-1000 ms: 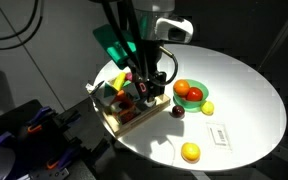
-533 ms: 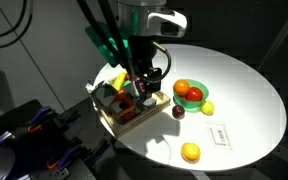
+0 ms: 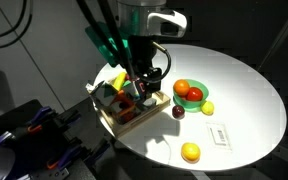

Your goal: Put the strawberry in the green bowl.

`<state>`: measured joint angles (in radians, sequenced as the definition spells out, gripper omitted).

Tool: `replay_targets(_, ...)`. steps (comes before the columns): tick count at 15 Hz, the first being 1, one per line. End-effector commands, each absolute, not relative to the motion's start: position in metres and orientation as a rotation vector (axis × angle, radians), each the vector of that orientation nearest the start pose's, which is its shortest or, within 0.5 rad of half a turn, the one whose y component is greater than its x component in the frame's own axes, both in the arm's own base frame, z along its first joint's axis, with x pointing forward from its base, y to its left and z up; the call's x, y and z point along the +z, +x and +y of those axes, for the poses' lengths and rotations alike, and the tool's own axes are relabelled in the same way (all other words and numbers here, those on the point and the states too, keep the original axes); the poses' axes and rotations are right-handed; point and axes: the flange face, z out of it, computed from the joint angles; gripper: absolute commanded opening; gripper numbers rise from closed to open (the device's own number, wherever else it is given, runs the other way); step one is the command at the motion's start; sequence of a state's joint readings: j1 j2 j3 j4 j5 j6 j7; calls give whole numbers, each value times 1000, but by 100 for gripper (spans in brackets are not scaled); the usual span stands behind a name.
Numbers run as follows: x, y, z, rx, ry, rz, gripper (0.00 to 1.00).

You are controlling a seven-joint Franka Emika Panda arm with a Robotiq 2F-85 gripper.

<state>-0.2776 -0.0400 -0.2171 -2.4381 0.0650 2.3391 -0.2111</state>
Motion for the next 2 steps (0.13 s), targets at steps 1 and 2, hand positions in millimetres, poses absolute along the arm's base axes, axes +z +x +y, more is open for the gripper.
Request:
replay_targets(1,313,416,-223,59,-3028,504,100)
replay_targets(2,313,416,-223,59,-3028,504,100)
